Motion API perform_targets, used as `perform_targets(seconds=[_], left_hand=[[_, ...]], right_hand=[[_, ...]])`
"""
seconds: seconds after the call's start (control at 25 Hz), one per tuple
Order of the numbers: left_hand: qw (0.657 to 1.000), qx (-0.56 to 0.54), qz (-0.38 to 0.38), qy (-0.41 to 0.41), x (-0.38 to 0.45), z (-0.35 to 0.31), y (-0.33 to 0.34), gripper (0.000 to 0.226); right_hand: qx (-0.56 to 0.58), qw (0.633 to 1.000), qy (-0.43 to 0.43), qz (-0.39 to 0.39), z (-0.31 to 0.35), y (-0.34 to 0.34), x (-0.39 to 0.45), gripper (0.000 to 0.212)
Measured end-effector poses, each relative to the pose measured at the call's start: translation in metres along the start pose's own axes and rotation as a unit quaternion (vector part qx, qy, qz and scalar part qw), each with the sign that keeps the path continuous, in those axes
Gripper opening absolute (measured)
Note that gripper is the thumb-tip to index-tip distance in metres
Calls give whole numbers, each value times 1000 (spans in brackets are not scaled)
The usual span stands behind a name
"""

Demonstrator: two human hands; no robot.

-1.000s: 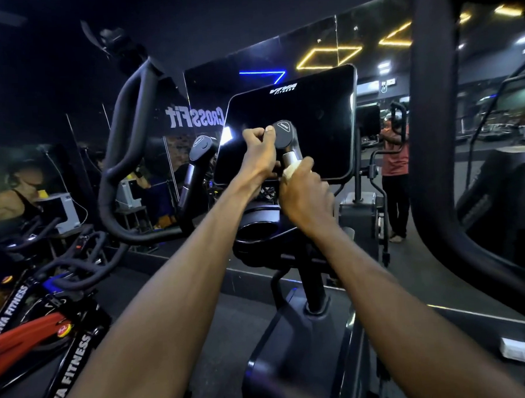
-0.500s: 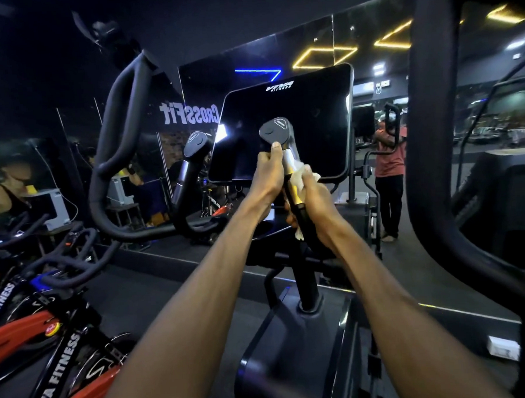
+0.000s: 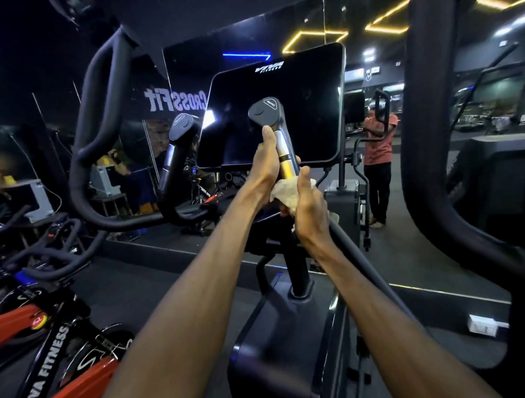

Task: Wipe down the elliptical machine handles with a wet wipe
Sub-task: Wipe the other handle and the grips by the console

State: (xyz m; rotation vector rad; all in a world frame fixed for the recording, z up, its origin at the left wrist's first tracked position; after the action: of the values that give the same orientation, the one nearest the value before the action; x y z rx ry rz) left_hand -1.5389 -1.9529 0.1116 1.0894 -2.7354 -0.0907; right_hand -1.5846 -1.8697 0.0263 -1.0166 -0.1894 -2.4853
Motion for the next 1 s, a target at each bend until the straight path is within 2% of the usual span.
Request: perform_targets(seconds=[0.08,0.12,0.2,0.24,0.36,0.56,0.64,0.72,0.8,0.88,1.0], left_hand=[[999,-26,-6,20,1,3,3,64],[999,-34,-10,31,1,5,4,60],[997,-43,-33,48,0,8,5,53],[996,-49,-47,57,-1,8,5,51],[991,-72,-74,84,4,7,4,49],[990,-78,-75,90,4,11,5,51],[991,-78,-71,85,5,12,5,58],[990,-74,-78,88,7,13,4,63],[990,-71,-83,92,7,13,3,62],[990,-65,-78,102,5,10,2,55],[990,-68,-69,102,2,10,4,51]], right_hand=[[70,997,19,17,-12,-1,3,79],[98,994,29,25,-20,-3,0,70],[143,987,68,39,-35,-2,-8,35],[147,985,77,35,-35,-3,-10,27],[162,983,86,-6,-36,-3,-10,41],[212,972,99,9,-32,-7,-16,31],[197,975,104,3,-38,-12,-18,35],[152,985,81,11,-49,-9,-14,32],[139,990,14,-3,-57,-6,-10,44],[148,988,31,-28,-69,-3,-11,50],[204,969,90,-106,-64,-8,-27,23]])
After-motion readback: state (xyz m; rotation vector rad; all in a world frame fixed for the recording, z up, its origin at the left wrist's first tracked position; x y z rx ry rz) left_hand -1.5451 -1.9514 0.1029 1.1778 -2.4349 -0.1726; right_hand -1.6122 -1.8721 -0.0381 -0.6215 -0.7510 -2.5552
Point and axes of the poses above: each hand's wrist, its own x-axis towards the middle knuckle, its own y-axis out of the palm, z = x × y, the point moved 7 cm from there along x, towards the middle knuckle, and after that the axes turned 11 degrees about -y, right-handed, at the moved point
